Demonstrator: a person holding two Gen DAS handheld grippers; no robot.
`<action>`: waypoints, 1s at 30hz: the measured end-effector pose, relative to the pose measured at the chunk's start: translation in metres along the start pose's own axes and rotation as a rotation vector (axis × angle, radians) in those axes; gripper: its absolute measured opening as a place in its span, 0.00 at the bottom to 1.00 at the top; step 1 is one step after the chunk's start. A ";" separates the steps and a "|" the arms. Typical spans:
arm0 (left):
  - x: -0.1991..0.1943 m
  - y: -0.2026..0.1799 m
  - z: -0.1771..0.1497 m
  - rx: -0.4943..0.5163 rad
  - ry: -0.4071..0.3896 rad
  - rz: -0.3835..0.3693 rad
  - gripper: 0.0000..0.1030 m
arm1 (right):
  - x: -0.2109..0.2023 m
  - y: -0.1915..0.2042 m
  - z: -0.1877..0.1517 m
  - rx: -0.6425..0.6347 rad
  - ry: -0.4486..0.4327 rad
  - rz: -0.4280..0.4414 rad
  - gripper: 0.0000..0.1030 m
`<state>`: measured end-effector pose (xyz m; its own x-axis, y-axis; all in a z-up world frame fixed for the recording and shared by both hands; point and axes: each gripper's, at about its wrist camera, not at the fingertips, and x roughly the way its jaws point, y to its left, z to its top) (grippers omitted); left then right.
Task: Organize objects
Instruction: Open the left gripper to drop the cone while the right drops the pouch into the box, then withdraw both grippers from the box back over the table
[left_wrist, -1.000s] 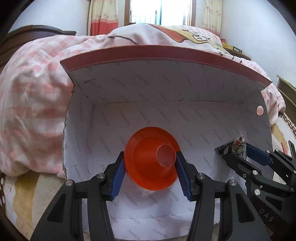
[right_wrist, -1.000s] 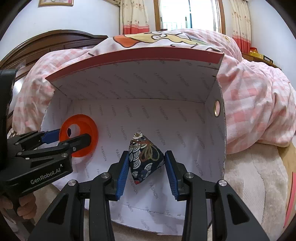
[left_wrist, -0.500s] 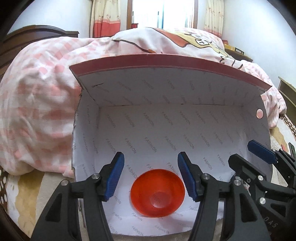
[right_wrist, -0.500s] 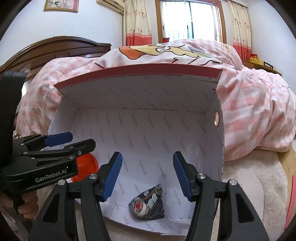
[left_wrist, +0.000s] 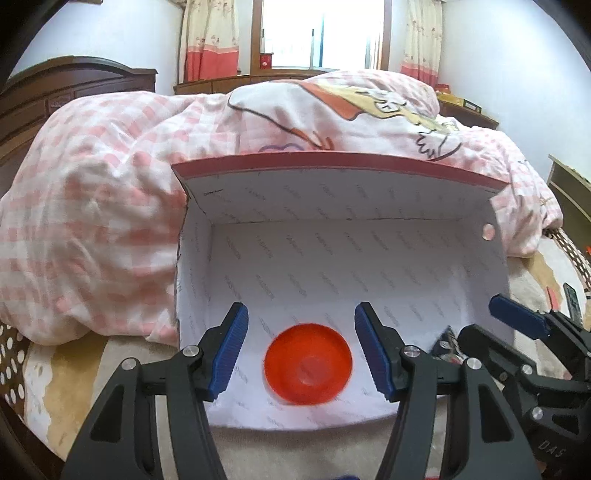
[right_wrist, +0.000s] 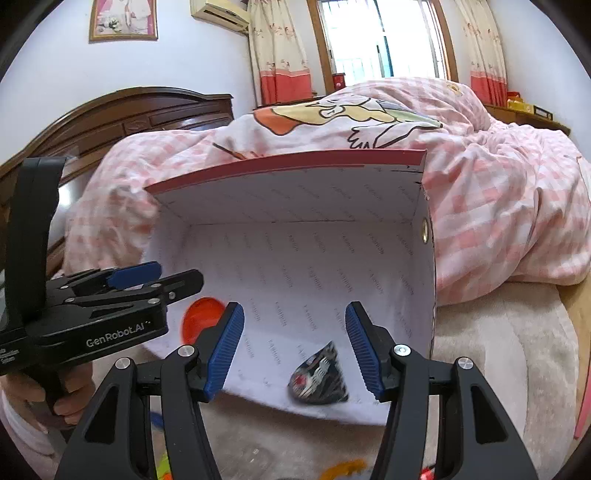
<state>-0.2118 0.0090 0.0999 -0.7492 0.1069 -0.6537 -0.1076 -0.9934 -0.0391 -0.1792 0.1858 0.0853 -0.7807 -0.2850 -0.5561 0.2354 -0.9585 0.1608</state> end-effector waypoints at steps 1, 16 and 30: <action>-0.004 -0.001 -0.001 0.003 0.000 -0.005 0.59 | -0.003 0.002 -0.001 0.001 0.003 0.006 0.57; -0.062 -0.023 -0.034 0.043 0.003 -0.064 0.59 | -0.058 0.010 -0.035 0.051 0.033 0.022 0.57; -0.095 -0.030 -0.081 0.036 0.031 -0.103 0.59 | -0.086 0.019 -0.070 0.061 0.061 0.021 0.57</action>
<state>-0.0847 0.0250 0.1018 -0.7123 0.2060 -0.6710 -0.2067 -0.9751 -0.0801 -0.0665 0.1923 0.0792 -0.7386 -0.3062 -0.6006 0.2146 -0.9513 0.2211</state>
